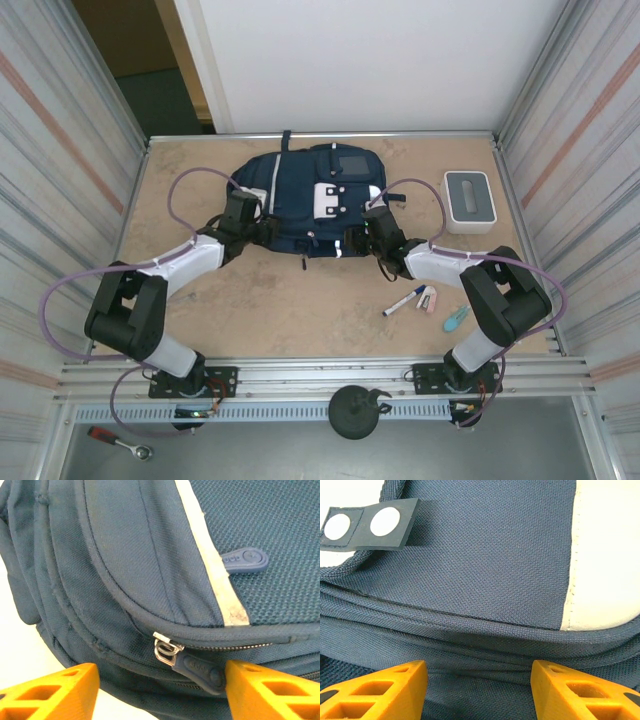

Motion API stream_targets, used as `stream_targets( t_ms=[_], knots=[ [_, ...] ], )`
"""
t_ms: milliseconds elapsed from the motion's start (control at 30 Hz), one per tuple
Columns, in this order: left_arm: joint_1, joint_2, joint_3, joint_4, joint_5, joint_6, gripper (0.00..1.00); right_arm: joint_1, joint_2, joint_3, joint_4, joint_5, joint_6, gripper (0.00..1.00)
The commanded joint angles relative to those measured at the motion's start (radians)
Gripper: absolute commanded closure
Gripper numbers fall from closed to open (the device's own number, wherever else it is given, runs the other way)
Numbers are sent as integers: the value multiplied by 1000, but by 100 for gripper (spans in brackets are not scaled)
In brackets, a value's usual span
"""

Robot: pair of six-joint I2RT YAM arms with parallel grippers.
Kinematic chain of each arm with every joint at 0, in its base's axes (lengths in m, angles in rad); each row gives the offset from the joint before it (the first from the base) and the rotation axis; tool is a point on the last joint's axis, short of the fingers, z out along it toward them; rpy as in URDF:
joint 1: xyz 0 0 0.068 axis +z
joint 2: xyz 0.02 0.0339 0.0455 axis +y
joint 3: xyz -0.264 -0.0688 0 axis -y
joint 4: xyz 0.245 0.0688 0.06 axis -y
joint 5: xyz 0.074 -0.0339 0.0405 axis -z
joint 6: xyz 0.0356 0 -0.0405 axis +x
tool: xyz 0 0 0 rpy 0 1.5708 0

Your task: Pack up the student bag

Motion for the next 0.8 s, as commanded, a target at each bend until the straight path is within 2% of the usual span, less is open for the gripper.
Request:
stream_targets(
  t_ms=[0,200,467,767],
  knots=[
    [16,-16,22,-6,1,-2,40,-26,8,-26,-52,39,-13,43],
    [19,-17,1,-14,48,-20,54,-28,10,-24,-50,37,-12,43],
    [42,-31,-2,-28,81,-22,69,-27,6,-24,-52,37,-13,43],
    [44,-30,-27,-35,114,-35,76,-31,3,-27,-52,43,-14,43]
  ],
)
